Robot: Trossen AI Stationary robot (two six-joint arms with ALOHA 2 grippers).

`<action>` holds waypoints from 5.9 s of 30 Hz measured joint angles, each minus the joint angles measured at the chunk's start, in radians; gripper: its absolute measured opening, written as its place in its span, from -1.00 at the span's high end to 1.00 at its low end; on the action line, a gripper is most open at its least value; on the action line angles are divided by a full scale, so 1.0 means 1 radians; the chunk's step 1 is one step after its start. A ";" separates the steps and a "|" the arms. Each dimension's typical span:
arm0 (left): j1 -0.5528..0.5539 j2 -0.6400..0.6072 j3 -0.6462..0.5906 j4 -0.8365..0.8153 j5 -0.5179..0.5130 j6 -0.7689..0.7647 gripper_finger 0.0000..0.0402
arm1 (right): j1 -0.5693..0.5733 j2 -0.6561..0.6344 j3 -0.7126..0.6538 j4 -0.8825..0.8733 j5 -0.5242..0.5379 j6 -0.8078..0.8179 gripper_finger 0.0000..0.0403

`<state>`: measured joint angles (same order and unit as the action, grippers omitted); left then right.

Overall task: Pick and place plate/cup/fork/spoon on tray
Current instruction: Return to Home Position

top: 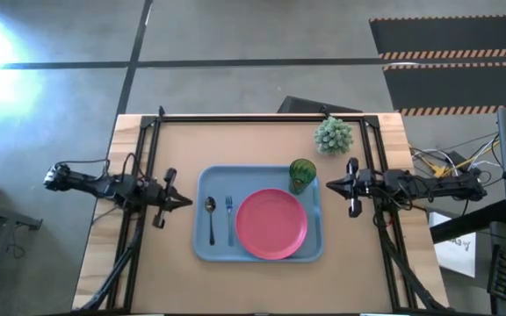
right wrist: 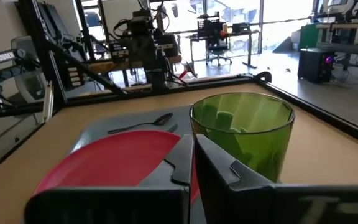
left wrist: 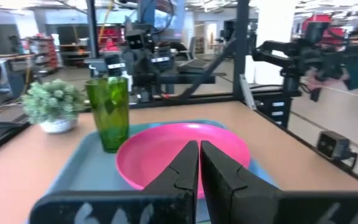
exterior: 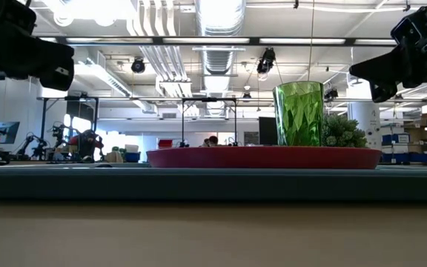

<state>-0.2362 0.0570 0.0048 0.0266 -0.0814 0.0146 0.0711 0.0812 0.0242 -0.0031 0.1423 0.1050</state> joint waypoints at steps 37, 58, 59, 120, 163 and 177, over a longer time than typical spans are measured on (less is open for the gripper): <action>0.059 0.004 0.000 0.021 -0.123 0.124 1.00 | 0.000 0.007 0.000 -0.007 0.008 -0.012 0.96; 0.086 0.077 0.000 0.029 -0.084 0.165 1.00 | 0.000 0.007 0.000 -0.007 0.014 0.026 0.96; 0.086 0.078 0.000 0.030 -0.084 0.166 1.00 | 0.000 0.007 0.000 -0.007 0.014 0.026 0.96; 0.086 0.095 0.000 0.044 -0.084 0.166 1.00 | 0.000 0.007 0.000 -0.006 0.013 0.025 0.96; 0.086 0.095 0.000 0.044 -0.083 0.166 1.00 | 0.000 0.007 0.000 -0.006 0.013 0.025 0.96; 0.085 0.095 0.000 0.044 -0.083 0.166 1.00 | 0.000 0.007 0.000 -0.006 0.013 0.025 0.96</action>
<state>-0.1509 0.1520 0.0044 0.0704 -0.1648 0.1802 0.0712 0.0887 0.0246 -0.0093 0.1555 0.1303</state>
